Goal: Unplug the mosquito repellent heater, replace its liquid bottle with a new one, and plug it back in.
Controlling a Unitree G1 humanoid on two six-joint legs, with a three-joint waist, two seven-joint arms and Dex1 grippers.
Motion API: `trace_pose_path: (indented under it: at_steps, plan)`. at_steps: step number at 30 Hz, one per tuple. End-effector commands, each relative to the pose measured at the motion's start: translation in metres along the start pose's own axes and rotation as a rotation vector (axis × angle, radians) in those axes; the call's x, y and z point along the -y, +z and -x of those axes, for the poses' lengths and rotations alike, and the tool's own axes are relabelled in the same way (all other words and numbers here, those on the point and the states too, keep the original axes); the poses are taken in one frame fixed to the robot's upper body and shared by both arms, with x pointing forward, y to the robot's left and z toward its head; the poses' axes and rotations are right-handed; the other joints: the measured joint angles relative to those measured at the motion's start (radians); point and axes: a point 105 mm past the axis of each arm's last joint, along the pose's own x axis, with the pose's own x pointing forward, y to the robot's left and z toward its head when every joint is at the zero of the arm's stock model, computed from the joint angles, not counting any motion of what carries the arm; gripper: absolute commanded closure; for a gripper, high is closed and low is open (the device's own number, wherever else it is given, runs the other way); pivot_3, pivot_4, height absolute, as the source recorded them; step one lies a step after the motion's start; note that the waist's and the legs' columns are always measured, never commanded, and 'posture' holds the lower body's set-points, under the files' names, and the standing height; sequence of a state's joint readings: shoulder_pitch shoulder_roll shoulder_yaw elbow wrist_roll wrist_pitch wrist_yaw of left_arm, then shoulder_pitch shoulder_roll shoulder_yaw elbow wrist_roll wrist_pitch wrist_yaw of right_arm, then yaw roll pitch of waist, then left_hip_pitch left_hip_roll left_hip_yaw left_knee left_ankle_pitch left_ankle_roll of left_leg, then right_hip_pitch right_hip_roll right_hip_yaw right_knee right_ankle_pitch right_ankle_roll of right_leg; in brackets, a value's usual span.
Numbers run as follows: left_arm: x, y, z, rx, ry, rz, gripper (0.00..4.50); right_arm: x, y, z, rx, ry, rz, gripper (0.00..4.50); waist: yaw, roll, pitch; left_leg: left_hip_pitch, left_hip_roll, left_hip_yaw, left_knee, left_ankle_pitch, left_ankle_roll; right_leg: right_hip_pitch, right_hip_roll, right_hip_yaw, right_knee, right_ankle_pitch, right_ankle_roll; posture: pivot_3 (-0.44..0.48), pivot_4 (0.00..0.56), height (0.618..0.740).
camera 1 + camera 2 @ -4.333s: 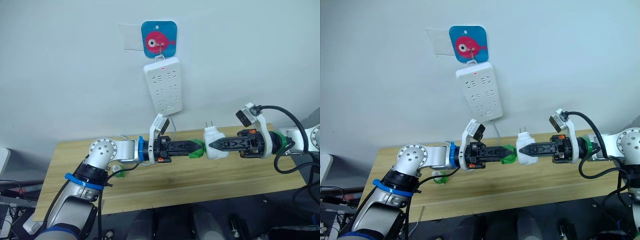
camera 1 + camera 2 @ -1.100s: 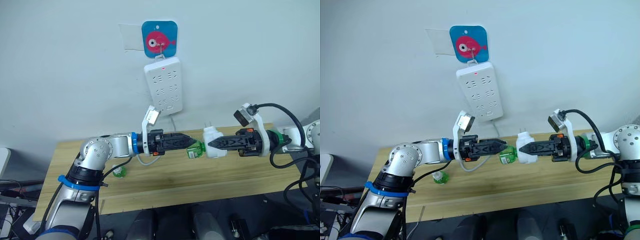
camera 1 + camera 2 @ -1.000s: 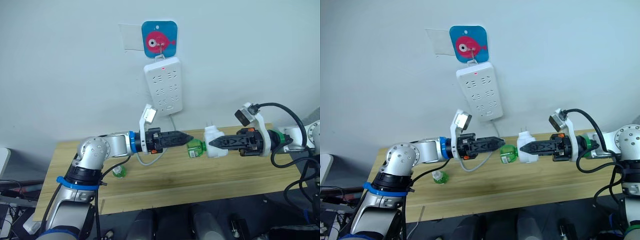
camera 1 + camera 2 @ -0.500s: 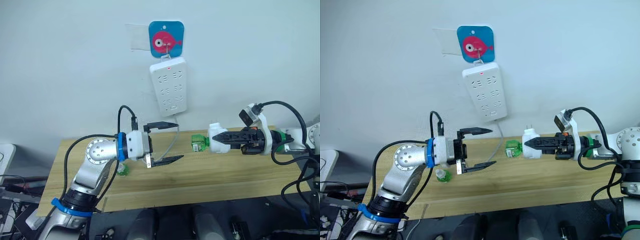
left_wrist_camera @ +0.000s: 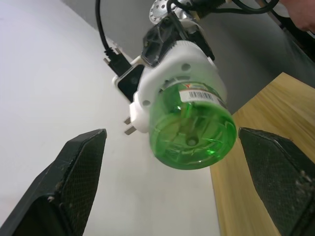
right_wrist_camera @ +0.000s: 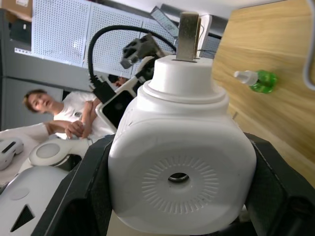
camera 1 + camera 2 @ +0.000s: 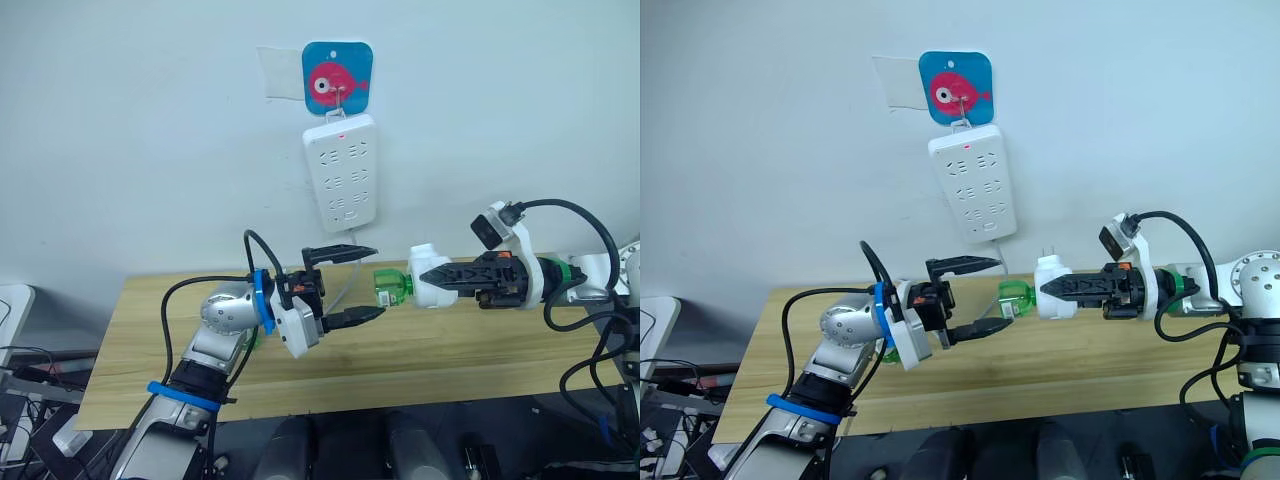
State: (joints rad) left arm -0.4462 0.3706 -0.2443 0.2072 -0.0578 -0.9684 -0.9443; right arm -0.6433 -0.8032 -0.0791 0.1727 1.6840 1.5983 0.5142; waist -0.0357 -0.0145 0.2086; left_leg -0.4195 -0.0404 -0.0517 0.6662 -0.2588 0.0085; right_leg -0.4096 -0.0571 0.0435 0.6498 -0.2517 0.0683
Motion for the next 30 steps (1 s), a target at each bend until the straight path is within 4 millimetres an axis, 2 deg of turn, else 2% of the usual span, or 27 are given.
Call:
trace_pose_path:
  at_steps: [1, 8, 14, 17, 22, 27, 30]
  plan:
    - [-0.0013, 0.0049, -0.0062, 0.043, 0.002, -0.04, 0.02, -0.0138, 0.0014, -0.0047, -0.006, 0.048, 0.042, 1.47, -0.001, 0.0, 0.0, 0.0, 0.0, 0.0, 0.0, 0.0, 0.0, 0.0, 0.0, 0.0, 0.0, 0.0, 0.0, -0.105, 0.182, 0.74]
    - [-0.0083, 0.0036, -0.0095, 0.062, 0.014, -0.076, 0.02, -0.0155, 0.0006, -0.0093, 0.003, 0.052, 0.035, 1.47, -0.007, 0.0, 0.0, 0.0, 0.0, -0.001, 0.0, 0.0, 0.0, 0.0, 0.0, 0.0, 0.0, 0.0, 0.0, -0.107, 0.187, 0.74]
    - [-0.0062, 0.0036, -0.0059, 0.063, -0.003, -0.082, 0.02, -0.0141, 0.0007, -0.0076, 0.019, 0.036, 0.025, 1.47, -0.01, 0.0, 0.0, 0.0, 0.0, -0.001, 0.0, 0.0, 0.0, 0.0, 0.0, 0.0, 0.0, 0.0, 0.0, -0.11, 0.189, 0.74]
    - [-0.0054, 0.0041, -0.0059, 0.067, -0.01, -0.082, 0.63, -0.014, 0.0004, -0.0076, 0.021, 0.033, 0.022, 1.47, -0.012, 0.0, 0.0, 0.0, 0.0, -0.001, 0.0, 0.0, 0.0, 0.0, 0.0, 0.0, 0.0, 0.0, 0.0, -0.11, 0.19, 0.74]
    - [-0.0049, 0.0044, -0.0071, 0.074, -0.017, -0.084, 2.2, -0.0133, -0.0002, -0.0078, 0.024, 0.028, 0.019, 1.47, -0.014, 0.0, 0.0, 0.0, 0.0, -0.001, 0.0, 0.0, 0.0, 0.0, 0.0, 0.0, 0.0, 0.0, 0.0, -0.111, 0.192, 0.74]
    - [-0.0057, 0.0043, -0.0091, 0.077, -0.017, -0.062, 2.24, -0.0127, -0.0002, -0.0077, 0.022, 0.021, 0.021, 1.47, -0.015, 0.0, 0.0, 0.0, 0.0, -0.001, 0.0, 0.0, 0.0, 0.0, 0.0, -0.001, 0.0, 0.0, 0.0, -0.111, 0.194, 0.74]
    - [-0.0039, -0.0014, -0.0112, 0.034, -0.009, 0.347, 2.24, -0.0112, -0.0014, -0.0042, 0.012, -0.001, 0.026, 1.47, -0.018, 0.0, 0.0, 0.0, 0.0, -0.001, 0.0, 0.0, 0.0, 0.0, 0.0, 0.0, 0.0, 0.0, 0.0, -0.11, 0.196, 0.74]
